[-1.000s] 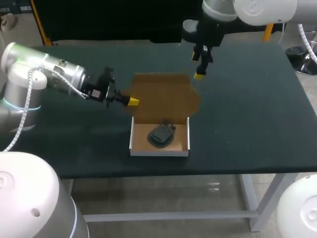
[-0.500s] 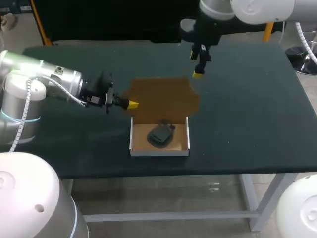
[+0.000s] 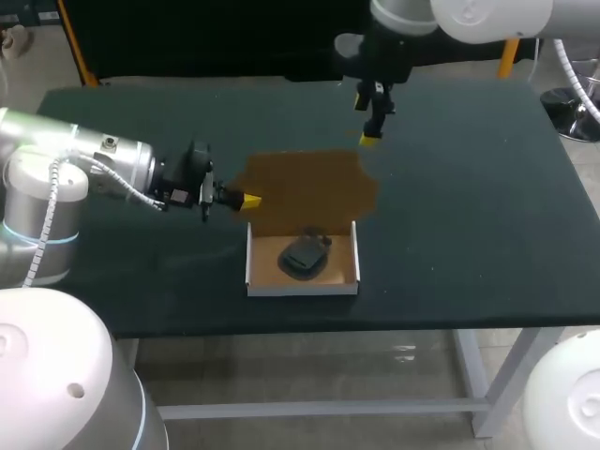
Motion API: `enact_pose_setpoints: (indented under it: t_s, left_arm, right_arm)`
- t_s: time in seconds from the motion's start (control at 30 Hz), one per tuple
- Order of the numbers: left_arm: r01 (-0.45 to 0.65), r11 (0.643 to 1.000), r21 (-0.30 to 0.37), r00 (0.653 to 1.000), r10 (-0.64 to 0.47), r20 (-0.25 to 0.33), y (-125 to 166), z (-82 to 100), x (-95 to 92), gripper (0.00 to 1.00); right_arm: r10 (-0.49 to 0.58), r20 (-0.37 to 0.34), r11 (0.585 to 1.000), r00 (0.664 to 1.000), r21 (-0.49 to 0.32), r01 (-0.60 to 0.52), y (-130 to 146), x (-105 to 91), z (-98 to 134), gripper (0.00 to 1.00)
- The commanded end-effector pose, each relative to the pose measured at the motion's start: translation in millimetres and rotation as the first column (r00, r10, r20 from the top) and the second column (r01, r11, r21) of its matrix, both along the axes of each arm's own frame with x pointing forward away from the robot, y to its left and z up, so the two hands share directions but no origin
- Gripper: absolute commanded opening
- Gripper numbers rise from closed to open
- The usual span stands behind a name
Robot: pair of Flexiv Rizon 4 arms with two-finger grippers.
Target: Assemble the packaging by folding the flat box into shape, placing the metal phone stand inside, and closing the box properly
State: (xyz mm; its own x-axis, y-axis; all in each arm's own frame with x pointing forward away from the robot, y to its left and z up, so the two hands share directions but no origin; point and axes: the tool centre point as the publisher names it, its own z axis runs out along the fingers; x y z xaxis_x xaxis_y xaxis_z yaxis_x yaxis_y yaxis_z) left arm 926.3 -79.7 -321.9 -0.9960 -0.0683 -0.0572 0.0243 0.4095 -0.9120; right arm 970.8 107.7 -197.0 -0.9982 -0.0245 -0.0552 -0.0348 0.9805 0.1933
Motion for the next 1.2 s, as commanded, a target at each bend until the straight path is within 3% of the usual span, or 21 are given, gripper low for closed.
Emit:
enact_pose_setpoints:
  t_s: [0.03, 0.63, 0.83, 0.93, 1.2]
  left_arm:
    - [-0.002, 1.000, -0.005, 1.000, 0.002, 0.004, 1, -2.0, -0.5, 0.00]
    - [-0.002, 1.000, -0.006, 1.000, 0.002, 0.002, 1, -2.4, 0.0, 0.00]
    - [-0.002, 1.000, -0.006, 1.000, 0.002, 0.002, 1, -2.4, 0.0, 0.00]
    - [-0.002, 1.000, -0.006, 1.000, 0.002, 0.002, 1, -2.4, 0.0, 0.00]
    - [-0.002, 1.000, -0.006, 1.000, 0.002, 0.002, 1, -2.4, 0.0, 0.00]
  right_arm:
    - [0.007, 0.002, 1.000, 1.000, -0.010, -0.007, 6, -3.4, 3, 1.00]
    - [0.037, 0.025, 0.999, 0.999, -0.036, -0.037, 41, 1.8, 14, 1.00]
    - [0.056, 0.037, 0.997, 0.998, -0.049, -0.054, 57, 10.8, 17, 0.47]
    - [0.060, 0.039, 0.997, 0.997, -0.057, -0.057, 65, 15.3, 15, 0.41]
    - [0.066, 0.034, 0.994, 0.997, -0.094, -0.063, 84, 21.7, 10, 0.38]
